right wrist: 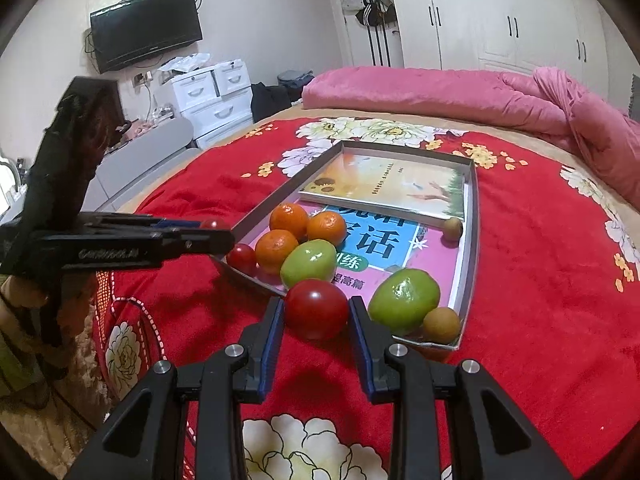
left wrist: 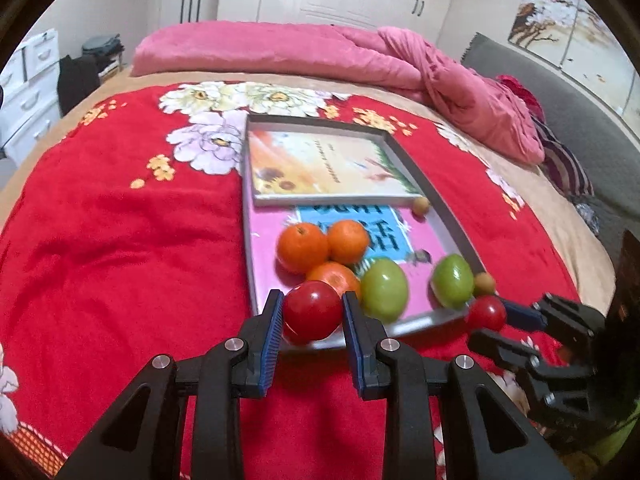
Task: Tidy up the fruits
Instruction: 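Carry the cherry tomato over the tray with right tool while left carries its tomato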
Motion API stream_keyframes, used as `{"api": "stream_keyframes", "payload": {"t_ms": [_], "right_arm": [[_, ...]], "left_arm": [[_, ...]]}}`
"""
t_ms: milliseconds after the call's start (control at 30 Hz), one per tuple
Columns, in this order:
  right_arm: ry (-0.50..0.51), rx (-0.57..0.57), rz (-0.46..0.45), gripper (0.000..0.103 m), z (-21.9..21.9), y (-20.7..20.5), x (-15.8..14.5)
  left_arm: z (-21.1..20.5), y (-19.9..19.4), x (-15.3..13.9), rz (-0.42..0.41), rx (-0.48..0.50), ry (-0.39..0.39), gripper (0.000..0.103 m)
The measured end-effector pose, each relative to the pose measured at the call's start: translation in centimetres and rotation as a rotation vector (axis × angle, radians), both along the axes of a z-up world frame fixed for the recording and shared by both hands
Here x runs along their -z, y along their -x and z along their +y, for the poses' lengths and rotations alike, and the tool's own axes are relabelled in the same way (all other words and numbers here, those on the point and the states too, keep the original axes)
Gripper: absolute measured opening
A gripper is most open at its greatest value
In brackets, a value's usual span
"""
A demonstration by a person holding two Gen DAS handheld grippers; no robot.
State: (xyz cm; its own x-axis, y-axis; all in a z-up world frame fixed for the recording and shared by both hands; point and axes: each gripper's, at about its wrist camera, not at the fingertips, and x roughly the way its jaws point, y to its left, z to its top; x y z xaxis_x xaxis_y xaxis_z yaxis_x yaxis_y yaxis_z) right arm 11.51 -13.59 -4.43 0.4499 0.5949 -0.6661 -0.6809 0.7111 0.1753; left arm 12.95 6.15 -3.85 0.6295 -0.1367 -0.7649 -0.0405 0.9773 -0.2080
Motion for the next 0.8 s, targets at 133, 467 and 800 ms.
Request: {"api": "stream_keyframes", "payload": {"t_ms": [133, 467, 800], "right_arm": [[0.006, -0.012, -0.011, 0.033, 0.5, 0.1, 0.0], [0.002, -0.033, -0.024, 0.033, 2.5, -0.2, -0.2], [0.04, -0.082, -0.042, 0.033, 5.5, -0.5, 0.6]], "left_arm": [[0.5, -0.9, 0.4, -0.002, -0.013, -0.014, 0.03], [0.9, -2.2, 1.6, 0.02, -0.008, -0.033, 0.03], [1.0, -2.5, 1.6, 0.015, -0.001, -0.04, 0.03]]}}
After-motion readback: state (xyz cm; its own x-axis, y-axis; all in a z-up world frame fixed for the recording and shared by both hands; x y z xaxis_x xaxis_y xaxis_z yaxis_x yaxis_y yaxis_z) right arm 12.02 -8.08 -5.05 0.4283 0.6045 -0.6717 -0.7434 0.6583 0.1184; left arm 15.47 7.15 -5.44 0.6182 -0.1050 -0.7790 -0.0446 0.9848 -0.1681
